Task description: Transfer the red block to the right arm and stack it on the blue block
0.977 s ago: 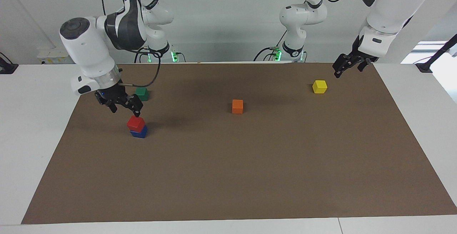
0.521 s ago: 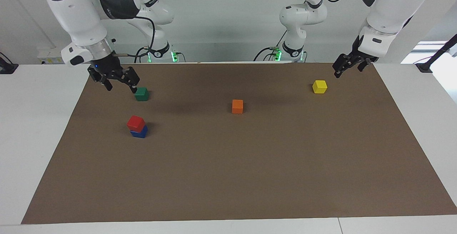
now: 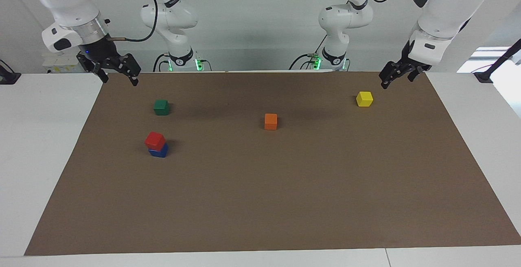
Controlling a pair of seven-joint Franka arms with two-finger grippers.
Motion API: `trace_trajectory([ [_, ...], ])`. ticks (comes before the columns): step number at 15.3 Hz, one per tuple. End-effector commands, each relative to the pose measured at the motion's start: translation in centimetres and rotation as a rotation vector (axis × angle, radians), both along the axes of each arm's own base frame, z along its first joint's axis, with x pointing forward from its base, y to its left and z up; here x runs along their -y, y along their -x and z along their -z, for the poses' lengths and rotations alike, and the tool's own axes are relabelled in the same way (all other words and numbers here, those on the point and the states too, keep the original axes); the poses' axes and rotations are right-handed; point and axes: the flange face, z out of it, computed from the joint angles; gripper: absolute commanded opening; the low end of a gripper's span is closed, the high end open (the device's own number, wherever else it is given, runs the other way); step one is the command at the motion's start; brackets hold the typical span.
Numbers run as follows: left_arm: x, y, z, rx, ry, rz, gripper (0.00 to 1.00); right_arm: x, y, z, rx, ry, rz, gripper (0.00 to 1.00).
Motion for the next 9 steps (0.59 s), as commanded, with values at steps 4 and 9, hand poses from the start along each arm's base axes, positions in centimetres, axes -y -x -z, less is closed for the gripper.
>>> trace_trajectory([
  [4,-0.13,0.72,-0.10,0.008,0.010,-0.003,1.00,2.37,-0.09,0.01,-0.006,0.010,-0.005,1.00],
  [9,-0.22,0.71,-0.10,0.008,0.010,-0.005,1.00,2.28,-0.05,0.07,-0.008,0.010,-0.034,1.00],
])
